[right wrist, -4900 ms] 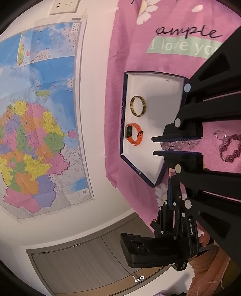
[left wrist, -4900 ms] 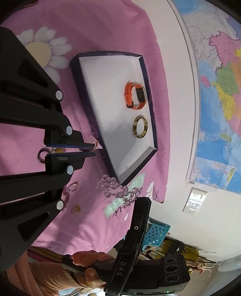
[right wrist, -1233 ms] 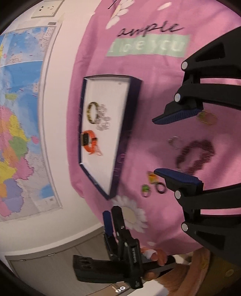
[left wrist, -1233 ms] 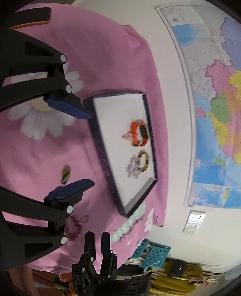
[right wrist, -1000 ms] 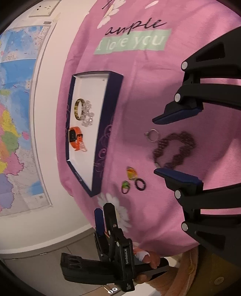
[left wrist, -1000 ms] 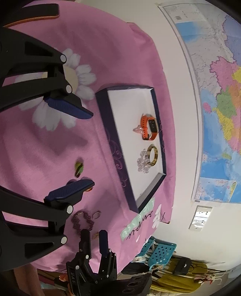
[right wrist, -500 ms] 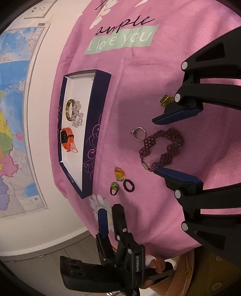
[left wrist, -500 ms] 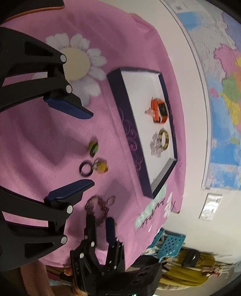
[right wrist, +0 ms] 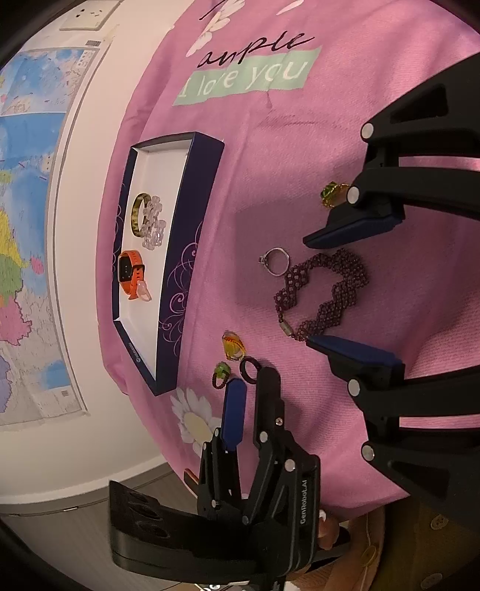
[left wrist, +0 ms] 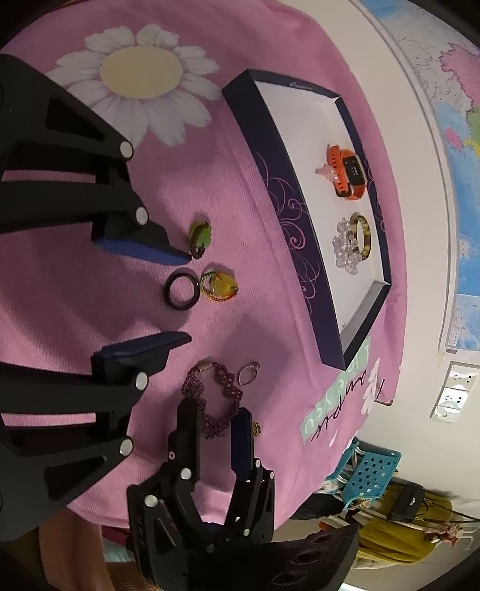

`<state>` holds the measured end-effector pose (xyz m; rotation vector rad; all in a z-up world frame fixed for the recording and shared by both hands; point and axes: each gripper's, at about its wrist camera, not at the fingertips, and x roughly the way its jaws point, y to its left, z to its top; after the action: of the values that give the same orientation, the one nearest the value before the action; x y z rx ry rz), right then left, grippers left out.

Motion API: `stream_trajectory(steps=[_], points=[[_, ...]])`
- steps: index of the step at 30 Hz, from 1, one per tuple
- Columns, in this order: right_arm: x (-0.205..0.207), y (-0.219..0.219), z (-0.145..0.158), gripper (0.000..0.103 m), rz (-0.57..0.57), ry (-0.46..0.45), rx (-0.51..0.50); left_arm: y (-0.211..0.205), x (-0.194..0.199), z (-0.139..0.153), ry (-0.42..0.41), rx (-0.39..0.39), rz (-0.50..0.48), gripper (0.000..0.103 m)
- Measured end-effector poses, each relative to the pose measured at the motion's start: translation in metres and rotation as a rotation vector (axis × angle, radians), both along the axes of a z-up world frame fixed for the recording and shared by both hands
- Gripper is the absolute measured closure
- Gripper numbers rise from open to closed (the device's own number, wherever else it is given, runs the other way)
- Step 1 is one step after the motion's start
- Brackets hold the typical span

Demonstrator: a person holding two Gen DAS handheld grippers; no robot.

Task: Organize jewelry
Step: 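Close the left tool on the black ring while the right tool approaches the maroon beaded bracelet, then close the right tool on the maroon beaded bracelet and lift it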

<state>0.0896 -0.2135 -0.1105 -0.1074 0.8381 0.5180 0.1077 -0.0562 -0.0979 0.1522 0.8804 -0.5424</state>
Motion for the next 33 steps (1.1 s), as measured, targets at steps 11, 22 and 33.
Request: stream_trajectory(steps=[11, 22, 33], points=[[-0.002, 0.003, 0.000, 0.092, 0.019, -0.014, -0.024, -0.003, -0.003, 0.000, -0.011, 0.020, 0.010, 0.081], [-0.002, -0.002, 0.014, 0.096, 0.013, -0.032, 0.055, 0.009, -0.008, 0.014, -0.038, -0.026, 0.024, 0.081], [0.000, -0.005, 0.040, 0.096, 0.021, -0.095, 0.104, 0.022, -0.008, 0.040, -0.099, -0.059, 0.051, 0.081]])
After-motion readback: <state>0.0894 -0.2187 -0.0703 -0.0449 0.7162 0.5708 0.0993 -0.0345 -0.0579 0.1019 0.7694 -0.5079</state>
